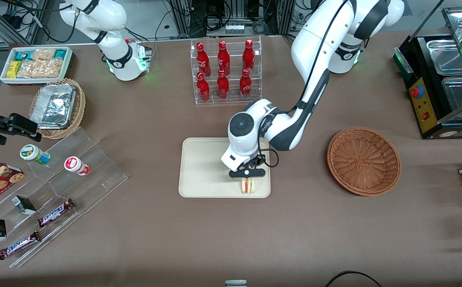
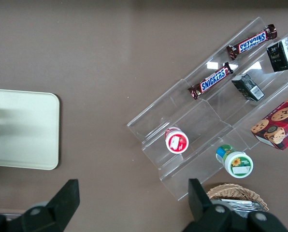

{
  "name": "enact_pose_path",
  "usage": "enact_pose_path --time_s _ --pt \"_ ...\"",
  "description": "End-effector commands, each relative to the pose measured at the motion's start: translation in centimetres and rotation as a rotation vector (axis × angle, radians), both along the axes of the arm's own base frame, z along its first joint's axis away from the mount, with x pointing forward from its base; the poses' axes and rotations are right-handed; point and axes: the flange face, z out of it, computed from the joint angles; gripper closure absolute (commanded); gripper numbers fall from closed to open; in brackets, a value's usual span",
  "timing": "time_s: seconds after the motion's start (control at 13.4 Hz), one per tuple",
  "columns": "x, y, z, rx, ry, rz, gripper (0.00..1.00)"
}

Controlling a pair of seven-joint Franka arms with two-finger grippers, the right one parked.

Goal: Place sandwich from basket to tray
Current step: 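Lower the sandwich onto the tray and open the left gripper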

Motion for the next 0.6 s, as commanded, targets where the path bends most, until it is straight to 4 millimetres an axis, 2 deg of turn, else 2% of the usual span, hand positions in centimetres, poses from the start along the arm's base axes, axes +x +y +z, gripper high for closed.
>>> enact_pose_path --time_s 0.0,0.07,0.15,0.3,0.52 --pt "0.5 -0.4 0.4 0.004 -0.023 -0.01 0.0" --pt "0.7 -0.3 1.0 0.003 -0.029 -0.006 0.0" --pt "1.1 -0.1 2.8 -0.01 -0.045 -0.001 0.0" --pt "1.6 0.6 6.7 -0.027 -0.064 0.017 0.0" --pt "1.3 1.4 13.7 -0.046 -0.1 0.068 0.0"
